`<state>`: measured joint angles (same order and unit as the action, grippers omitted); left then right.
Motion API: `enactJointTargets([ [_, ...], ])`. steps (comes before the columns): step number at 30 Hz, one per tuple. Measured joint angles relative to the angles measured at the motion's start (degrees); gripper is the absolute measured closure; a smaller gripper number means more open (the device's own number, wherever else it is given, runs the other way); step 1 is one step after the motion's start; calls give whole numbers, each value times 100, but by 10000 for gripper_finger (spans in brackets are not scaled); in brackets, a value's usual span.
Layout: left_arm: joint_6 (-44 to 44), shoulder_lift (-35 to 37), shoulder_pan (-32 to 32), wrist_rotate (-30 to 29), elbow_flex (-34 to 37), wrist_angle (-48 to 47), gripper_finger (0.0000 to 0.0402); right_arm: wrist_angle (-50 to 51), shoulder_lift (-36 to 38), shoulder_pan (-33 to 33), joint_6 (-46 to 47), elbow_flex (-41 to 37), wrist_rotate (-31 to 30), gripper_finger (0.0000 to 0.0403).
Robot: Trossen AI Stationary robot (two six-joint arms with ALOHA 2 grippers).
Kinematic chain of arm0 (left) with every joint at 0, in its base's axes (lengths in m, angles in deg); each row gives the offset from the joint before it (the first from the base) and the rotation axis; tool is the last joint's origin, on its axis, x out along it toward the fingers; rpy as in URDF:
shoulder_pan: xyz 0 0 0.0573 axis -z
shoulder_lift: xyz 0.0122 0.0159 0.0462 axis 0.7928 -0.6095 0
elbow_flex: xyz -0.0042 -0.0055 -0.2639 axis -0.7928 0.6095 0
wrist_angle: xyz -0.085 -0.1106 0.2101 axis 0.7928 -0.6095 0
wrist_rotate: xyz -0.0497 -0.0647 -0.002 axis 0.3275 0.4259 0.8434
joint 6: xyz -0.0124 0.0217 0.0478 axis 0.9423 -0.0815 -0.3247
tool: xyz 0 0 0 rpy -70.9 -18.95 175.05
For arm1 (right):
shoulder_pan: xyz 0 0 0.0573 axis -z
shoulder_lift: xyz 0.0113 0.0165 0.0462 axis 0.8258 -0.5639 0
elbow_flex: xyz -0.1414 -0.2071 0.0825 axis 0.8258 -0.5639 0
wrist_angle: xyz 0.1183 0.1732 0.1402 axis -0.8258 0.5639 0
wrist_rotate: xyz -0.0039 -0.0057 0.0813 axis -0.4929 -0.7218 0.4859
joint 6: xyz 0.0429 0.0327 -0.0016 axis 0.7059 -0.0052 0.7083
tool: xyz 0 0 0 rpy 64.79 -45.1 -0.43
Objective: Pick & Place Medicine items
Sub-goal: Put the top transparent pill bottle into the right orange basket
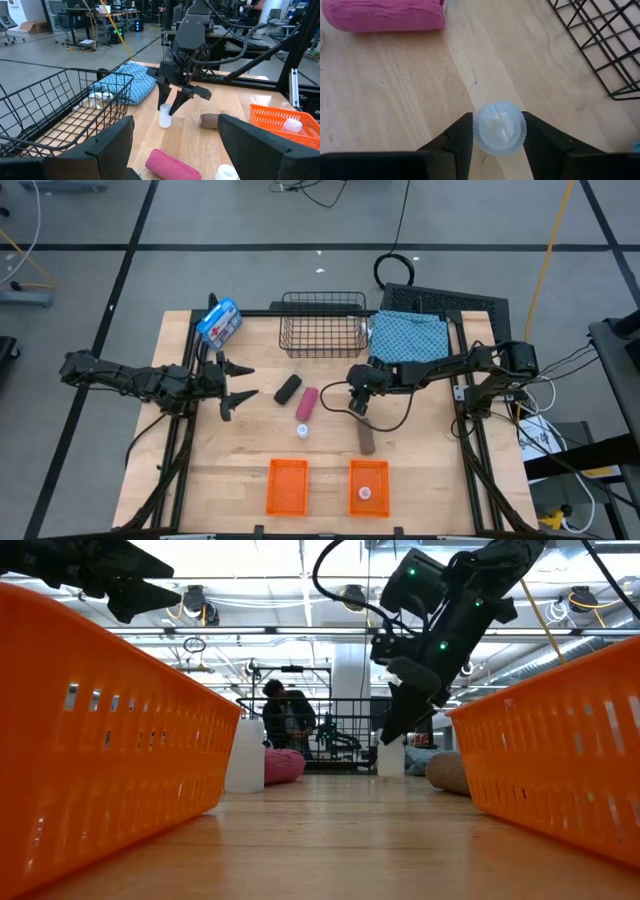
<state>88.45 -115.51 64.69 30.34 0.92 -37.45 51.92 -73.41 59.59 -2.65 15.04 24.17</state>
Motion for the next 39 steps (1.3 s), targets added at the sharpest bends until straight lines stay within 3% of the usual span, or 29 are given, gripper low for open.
enactJointTargets([
  [15, 0, 1, 2, 2, 0, 0, 103, 82, 800, -725, -48, -2, -3, 266],
  [39, 0, 0, 2, 1, 0, 0, 103, 44, 1494, -2858, 343, -2, -14, 265],
])
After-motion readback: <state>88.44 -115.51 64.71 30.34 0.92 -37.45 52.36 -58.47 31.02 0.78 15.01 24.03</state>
